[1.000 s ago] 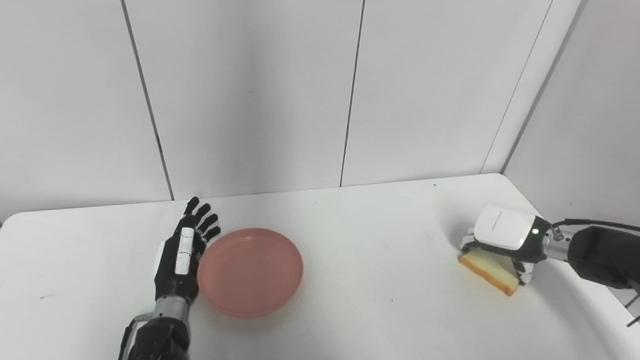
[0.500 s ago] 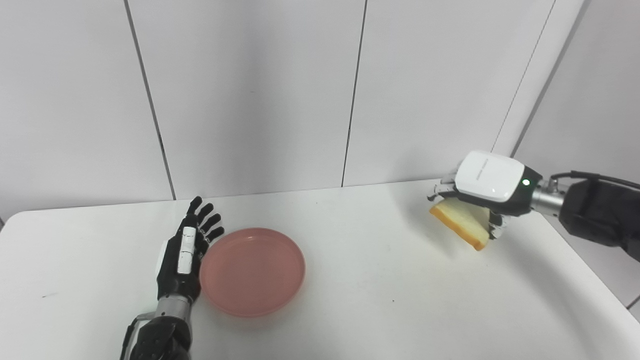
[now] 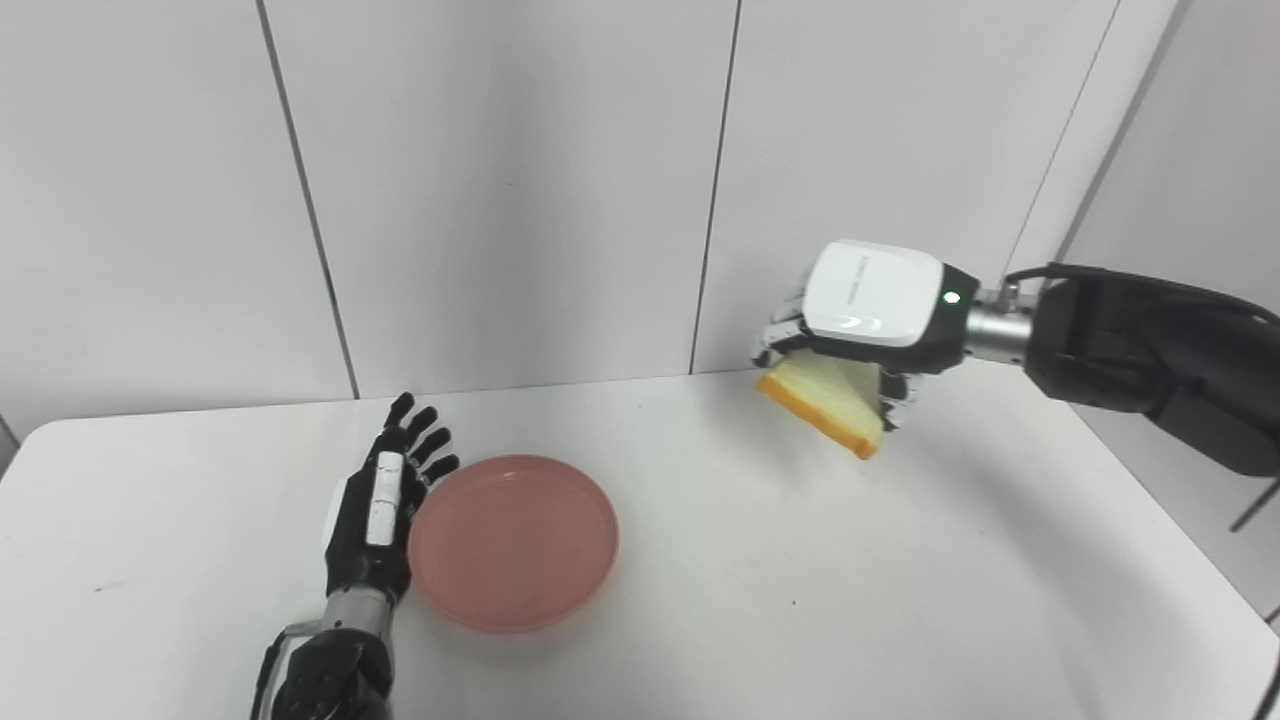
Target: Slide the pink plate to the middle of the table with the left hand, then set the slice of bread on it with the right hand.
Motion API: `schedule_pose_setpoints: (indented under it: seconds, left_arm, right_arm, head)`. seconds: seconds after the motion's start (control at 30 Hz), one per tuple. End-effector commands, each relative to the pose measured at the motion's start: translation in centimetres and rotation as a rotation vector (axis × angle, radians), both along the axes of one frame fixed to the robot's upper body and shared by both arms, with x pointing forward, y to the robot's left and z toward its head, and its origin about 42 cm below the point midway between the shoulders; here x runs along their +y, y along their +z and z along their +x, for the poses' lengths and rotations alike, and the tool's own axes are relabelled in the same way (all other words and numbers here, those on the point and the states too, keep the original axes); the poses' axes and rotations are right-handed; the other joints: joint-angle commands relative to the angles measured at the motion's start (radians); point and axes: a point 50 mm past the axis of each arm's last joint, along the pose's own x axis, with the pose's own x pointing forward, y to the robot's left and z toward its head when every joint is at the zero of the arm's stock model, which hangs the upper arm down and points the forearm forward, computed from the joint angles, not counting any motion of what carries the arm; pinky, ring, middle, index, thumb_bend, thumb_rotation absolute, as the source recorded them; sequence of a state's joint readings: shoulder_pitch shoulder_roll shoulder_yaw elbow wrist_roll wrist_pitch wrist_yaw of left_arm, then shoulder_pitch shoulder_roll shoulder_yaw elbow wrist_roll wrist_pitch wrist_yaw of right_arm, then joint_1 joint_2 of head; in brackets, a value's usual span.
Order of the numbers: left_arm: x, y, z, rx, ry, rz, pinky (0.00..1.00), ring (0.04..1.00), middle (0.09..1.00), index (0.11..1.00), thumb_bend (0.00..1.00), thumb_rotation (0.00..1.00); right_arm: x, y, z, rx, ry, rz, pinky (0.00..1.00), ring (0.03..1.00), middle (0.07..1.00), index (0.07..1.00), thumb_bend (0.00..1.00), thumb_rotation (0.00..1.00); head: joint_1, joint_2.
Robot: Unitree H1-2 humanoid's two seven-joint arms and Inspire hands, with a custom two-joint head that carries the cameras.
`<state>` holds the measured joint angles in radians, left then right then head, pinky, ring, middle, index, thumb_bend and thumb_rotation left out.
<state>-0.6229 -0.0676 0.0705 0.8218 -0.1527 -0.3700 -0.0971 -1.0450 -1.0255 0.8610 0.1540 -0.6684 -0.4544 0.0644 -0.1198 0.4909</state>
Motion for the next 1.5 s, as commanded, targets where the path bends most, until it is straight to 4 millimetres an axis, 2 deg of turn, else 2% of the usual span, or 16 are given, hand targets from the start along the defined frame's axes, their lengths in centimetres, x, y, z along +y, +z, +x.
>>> schedule_pose_setpoints:
  seconds: [0.0,0.17,0.27,0.33,0.4,0.5,0.6,0.7,0.87,1.07,1.13,1.2,1.23,1.37,1.4,1.47]
  left_arm:
    - [-1.1,-2.5,-1.5,0.058,-0.005,-0.013,0.79,0.87,0.913,0.922,0.94,0.86]
    - [-1.5,-2.7,-1.5,0.065,-0.003,-0.014,0.81,0.876,0.915,0.929,0.91,0.85]
    - [-1.8,-2.7,-1.6,0.066,0.001,-0.016,0.8,0.868,0.907,0.926,0.91,0.85]
    - [-1.9,-2.7,-1.6,0.067,0.005,-0.018,0.79,0.864,0.908,0.927,0.91,0.85]
    - [-2.1,-2.8,-1.7,0.069,0.007,-0.018,0.79,0.863,0.907,0.926,0.92,0.84]
    - [-2.3,-2.9,-1.7,0.074,0.012,-0.014,0.79,0.859,0.903,0.924,0.94,0.84]
    - [-2.6,-3.0,-1.7,0.079,0.017,-0.014,0.78,0.858,0.9,0.92,0.95,0.84]
    - [-2.9,-3.2,-1.8,0.087,0.021,-0.024,0.79,0.857,0.896,0.917,0.94,0.83]
    - [-3.5,-3.4,-1.9,0.096,0.024,-0.028,0.79,0.859,0.884,0.915,0.97,0.83]
    - [-3.8,-3.4,-2.0,0.095,0.025,-0.011,0.78,0.86,0.89,0.924,0.94,0.85]
    - [-3.9,-3.5,-2.0,0.098,0.028,-0.017,0.78,0.857,0.888,0.92,0.95,0.85]
    - [-3.9,-3.5,-2.1,0.102,0.029,-0.022,0.79,0.86,0.886,0.919,0.95,0.85]
    - [-3.9,-3.6,-2.1,0.104,0.028,-0.024,0.8,0.862,0.887,0.921,0.96,0.85]
    - [-3.9,-3.6,-2.1,0.107,0.025,-0.026,0.81,0.863,0.894,0.927,0.95,0.85]
    - [-3.9,-3.6,-2.1,0.107,0.027,-0.029,0.81,0.862,0.895,0.927,0.95,0.85]
    - [-3.9,-3.6,-2.1,0.107,0.029,-0.033,0.81,0.859,0.887,0.923,0.96,0.85]
  right_arm:
    - [1.4,2.7,0.7,-0.026,0.002,0.043,0.42,0.485,0.568,0.628,0.87,0.13]
    - [5.9,1.4,1.5,0.032,-0.044,0.15,0.4,0.476,0.573,0.633,0.89,0.13]
    - [8.5,0.3,1.8,0.073,-0.033,0.173,0.34,0.427,0.523,0.619,0.89,0.11]
    - [10.2,-0.5,1.9,0.094,-0.051,0.171,0.34,0.429,0.523,0.639,0.89,0.12]
    - [11.9,-1.2,1.8,0.106,-0.074,0.179,0.39,0.473,0.574,0.643,0.91,0.15]
    - [13.5,-1.6,1.7,0.118,-0.091,0.204,0.42,0.505,0.587,0.618,0.93,0.15]
    - [15.3,-2.0,1.5,0.127,-0.138,0.232,0.39,0.476,0.55,0.542,0.95,0.19]
    - [17.0,-2.2,1.2,0.122,-0.177,0.249,0.39,0.483,0.569,0.523,0.95,0.23]
    - [18.9,-2.5,1.1,0.139,-0.233,0.235,0.41,0.517,0.604,0.571,0.95,0.26]
    - [21.2,-3.5,1.2,0.164,-0.332,0.248,0.38,0.499,0.578,0.548,0.96,0.28]
    - [21.8,-3.8,1.2,0.159,-0.368,0.252,0.37,0.494,0.583,0.6,0.96,0.28]
    - [22.2,-4.1,1.2,0.155,-0.399,0.241,0.42,0.596,0.67,0.718,0.93,0.31]
    - [22.4,-4.2,1.2,0.153,-0.412,0.236,0.46,0.643,0.699,0.745,0.93,0.31]
    - [22.8,-4.8,1.1,0.15,-0.425,0.24,0.6,0.761,0.767,0.779,0.91,0.32]
    - [22.9,-5.1,1.2,0.153,-0.43,0.244,0.61,0.767,0.77,0.78,0.9,0.32]
    - [23.1,-5.4,1.2,0.155,-0.438,0.242,0.47,0.628,0.673,0.793,0.89,0.32]
  head:
    - [0.009,-0.002]
    - [0.039,-0.005]
    - [0.066,-0.003]
    - [0.081,-0.001]
    - [0.094,0.001]
    - [0.111,0.004]
    - [0.124,0.006]
    - [0.147,0.009]
    - [0.169,0.011]
    - [0.185,0.015]
    - [0.187,0.016]
    - [0.19,0.016]
    - [0.19,0.016]
    - [0.192,0.016]
    - [0.192,0.017]
    - [0.191,0.017]
